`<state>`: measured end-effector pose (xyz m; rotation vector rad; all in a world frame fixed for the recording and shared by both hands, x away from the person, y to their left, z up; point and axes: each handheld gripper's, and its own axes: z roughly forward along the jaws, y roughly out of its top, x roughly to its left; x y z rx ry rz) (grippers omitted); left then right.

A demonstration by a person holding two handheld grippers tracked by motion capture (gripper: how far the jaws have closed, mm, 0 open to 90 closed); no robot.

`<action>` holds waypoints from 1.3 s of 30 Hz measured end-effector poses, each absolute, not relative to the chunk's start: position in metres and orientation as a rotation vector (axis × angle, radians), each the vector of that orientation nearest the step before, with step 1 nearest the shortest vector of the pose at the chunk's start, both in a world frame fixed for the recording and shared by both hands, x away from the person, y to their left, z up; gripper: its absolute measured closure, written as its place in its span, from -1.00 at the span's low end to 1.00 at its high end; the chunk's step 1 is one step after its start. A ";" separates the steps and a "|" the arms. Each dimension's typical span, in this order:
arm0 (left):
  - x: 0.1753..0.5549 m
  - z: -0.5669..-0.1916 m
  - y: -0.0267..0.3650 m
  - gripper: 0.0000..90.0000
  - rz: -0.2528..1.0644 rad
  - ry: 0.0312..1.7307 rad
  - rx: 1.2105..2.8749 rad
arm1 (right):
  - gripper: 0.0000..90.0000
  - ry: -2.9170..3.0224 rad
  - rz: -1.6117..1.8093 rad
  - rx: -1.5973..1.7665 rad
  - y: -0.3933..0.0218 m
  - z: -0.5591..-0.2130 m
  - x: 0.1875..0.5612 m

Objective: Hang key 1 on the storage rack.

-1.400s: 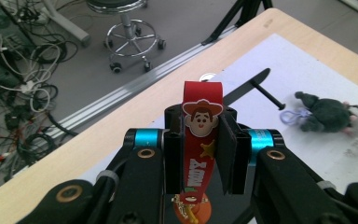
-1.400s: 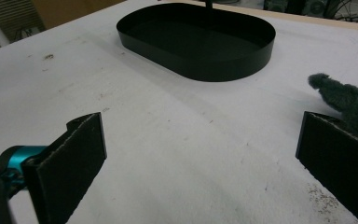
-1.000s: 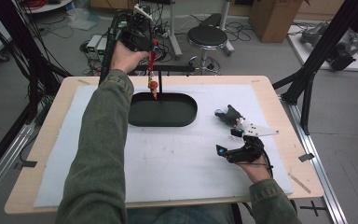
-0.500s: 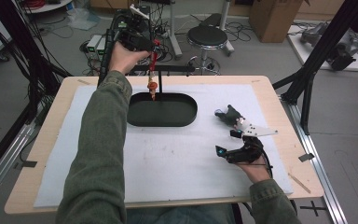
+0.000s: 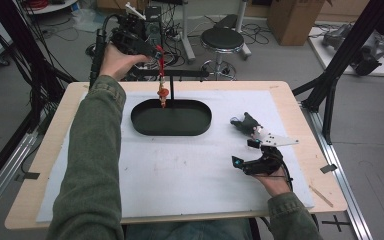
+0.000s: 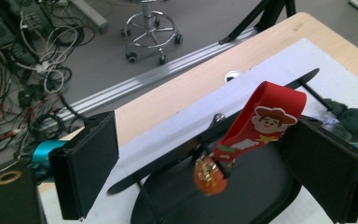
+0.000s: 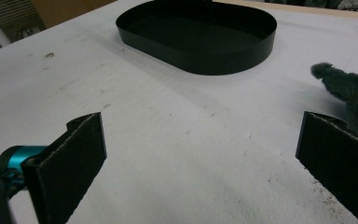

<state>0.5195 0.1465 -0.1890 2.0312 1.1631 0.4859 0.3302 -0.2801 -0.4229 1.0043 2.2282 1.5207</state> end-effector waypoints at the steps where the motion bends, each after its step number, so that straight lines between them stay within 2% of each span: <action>1: 0.518 -0.188 0.150 -0.84 0.476 1.164 2.026 | -0.98 2.227 1.522 1.006 -0.280 -0.423 0.330; 4: 0.512 -0.189 0.160 -0.96 0.437 1.153 2.016 | -0.98 2.229 1.520 1.005 -0.280 -0.423 0.330; 18: 0.484 -0.199 0.183 -0.96 0.426 1.138 1.995 | -0.98 2.230 1.521 1.000 -0.279 -0.423 0.331; 29: 0.464 -0.228 0.190 -0.96 0.385 1.108 2.002 | -0.98 2.233 1.521 0.992 -0.279 -0.423 0.331; 39: 0.436 -0.247 0.199 -0.96 0.408 1.058 1.984 | -0.98 2.235 1.518 0.997 -0.279 -0.422 0.330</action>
